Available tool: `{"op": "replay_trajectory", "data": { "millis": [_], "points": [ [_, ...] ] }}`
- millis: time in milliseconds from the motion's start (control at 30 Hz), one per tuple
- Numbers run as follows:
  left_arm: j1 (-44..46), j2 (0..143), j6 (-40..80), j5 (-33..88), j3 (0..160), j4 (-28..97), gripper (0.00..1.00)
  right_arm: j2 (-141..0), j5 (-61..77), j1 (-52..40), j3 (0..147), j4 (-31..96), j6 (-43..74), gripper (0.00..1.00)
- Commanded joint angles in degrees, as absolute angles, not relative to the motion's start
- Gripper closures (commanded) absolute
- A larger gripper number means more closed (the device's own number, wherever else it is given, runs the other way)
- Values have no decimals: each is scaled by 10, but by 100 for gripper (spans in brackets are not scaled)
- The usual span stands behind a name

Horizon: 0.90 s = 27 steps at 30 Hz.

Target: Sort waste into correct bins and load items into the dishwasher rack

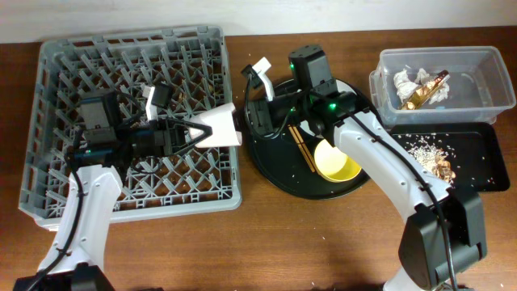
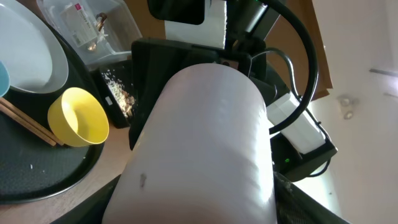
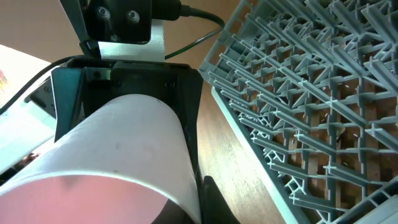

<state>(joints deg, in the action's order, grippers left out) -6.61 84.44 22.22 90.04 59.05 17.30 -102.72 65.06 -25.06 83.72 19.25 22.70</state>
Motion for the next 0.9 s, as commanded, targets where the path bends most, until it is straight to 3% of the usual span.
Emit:
{"op": "replay_trajectory", "data": {
  "millis": [0,67,167,233,367,467,600,867],
  "points": [
    [-62,843,264,846,597,147,76,-1035,638,-259,840,196,225,31],
    [-65,843,263,830,597,108,77,-1035,636,-237,840,197,226,0],
    [-80,842,263,723,597,107,78,-1035,579,-174,840,257,208,2],
    [-76,821,252,609,601,136,76,-1032,460,-122,841,378,131,2],
    [24,789,131,223,714,430,77,-1027,323,-112,846,463,96,2],
    [116,790,131,28,724,524,77,-1027,279,-112,846,501,82,0],
    [153,805,131,-31,722,548,77,-1027,278,-112,846,521,73,2],
    [211,961,131,-31,722,495,77,-1027,267,-112,846,532,73,3]
  ]
}}
